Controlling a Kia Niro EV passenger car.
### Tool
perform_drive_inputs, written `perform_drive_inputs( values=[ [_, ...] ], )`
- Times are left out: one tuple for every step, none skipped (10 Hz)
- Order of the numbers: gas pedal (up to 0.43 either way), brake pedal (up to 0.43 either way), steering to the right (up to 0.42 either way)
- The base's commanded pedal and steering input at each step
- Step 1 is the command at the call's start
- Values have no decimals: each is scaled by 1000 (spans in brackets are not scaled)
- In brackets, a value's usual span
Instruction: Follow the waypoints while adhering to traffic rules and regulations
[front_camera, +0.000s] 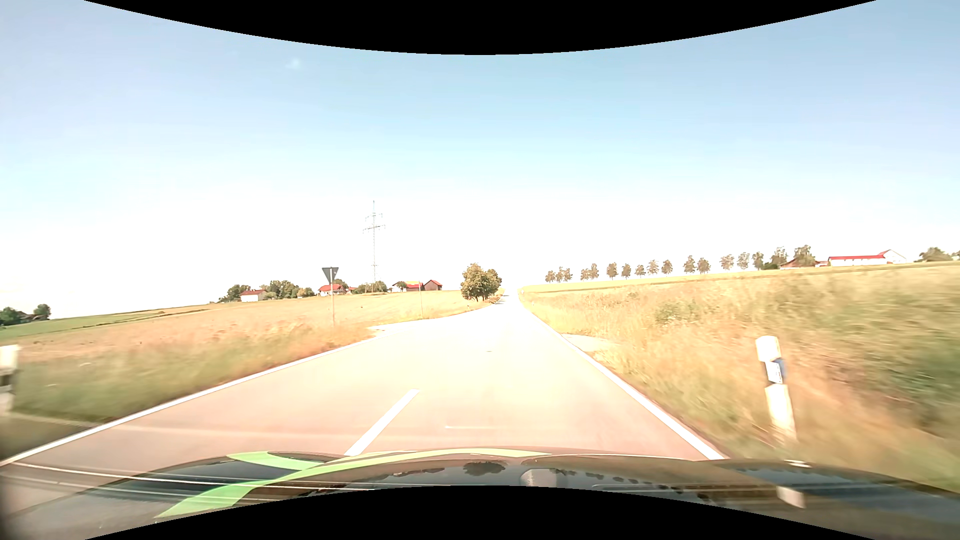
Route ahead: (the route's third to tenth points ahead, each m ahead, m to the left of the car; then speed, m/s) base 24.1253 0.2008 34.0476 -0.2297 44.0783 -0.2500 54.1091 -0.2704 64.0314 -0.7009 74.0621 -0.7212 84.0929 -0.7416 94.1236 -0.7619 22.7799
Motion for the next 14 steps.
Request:
perform_drive_inputs(
  values=[
    [370,0,4],
    [370,0,4],
    [370,0,4],
    [370,0,4],
    [339,0,4],
    [299,0,4],
    [299,0,4],
    [299,0,4],
    [299,0,3],
    [299,0,-2],
    [299,0,-2],
    [299,0,-3],
    [311,0,-2],
    [319,0,-3]
  ],
)
